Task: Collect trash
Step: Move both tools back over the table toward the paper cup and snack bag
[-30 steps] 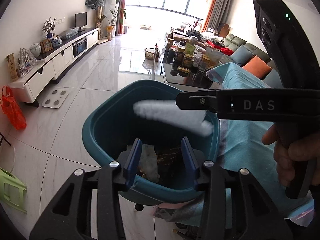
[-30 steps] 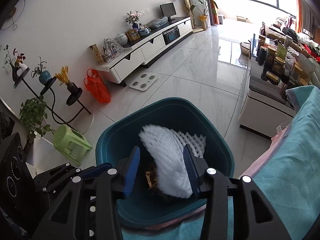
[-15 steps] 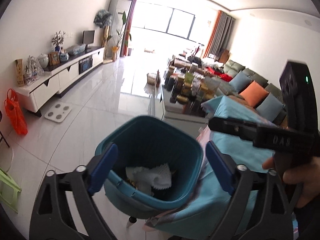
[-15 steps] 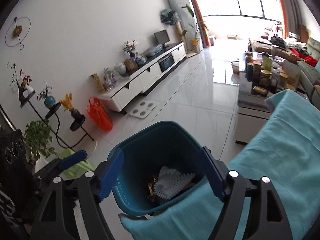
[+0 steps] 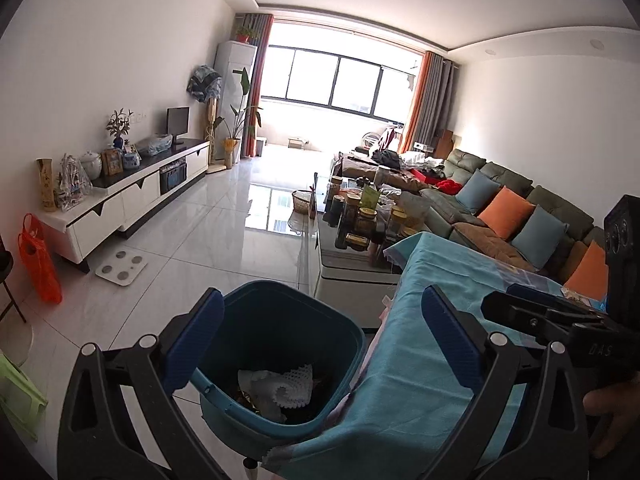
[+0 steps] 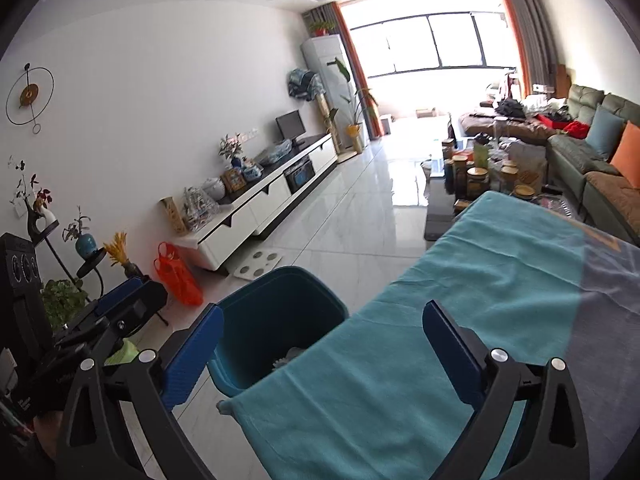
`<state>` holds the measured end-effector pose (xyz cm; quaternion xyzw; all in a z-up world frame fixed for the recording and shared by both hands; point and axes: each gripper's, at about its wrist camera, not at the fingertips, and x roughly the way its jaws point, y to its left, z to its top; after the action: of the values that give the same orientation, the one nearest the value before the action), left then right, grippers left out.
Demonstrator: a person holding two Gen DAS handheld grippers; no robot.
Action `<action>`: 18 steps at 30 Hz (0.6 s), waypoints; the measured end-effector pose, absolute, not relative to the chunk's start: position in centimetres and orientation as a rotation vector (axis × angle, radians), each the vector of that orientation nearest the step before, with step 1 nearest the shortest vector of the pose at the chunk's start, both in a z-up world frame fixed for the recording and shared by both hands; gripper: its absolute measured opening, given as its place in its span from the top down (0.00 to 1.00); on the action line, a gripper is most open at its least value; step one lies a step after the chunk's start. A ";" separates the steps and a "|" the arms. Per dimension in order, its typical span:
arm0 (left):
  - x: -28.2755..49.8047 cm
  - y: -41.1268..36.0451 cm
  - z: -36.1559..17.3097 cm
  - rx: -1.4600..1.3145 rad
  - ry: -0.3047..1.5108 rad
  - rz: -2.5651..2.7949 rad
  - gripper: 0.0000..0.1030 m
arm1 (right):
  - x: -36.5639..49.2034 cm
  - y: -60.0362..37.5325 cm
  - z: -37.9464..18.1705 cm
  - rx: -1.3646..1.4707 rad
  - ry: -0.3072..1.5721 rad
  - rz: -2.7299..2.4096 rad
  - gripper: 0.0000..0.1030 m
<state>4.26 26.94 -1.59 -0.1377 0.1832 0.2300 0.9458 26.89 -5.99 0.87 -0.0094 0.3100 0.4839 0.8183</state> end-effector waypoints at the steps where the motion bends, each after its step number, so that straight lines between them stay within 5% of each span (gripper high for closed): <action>1: 4.3 26.5 -1.4 -0.275 0.370 0.460 0.05 | 26.7 -6.9 1.0 -0.016 0.648 1.015 0.07; 18: 8.4 16.1 0.1 -0.184 0.336 0.272 0.05 | 23.9 -20.8 1.2 0.016 0.492 0.721 0.07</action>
<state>8.39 16.06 0.14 -0.0913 0.1667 0.1350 0.9725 23.88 -20.77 1.17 0.0077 0.2381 0.3491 0.9063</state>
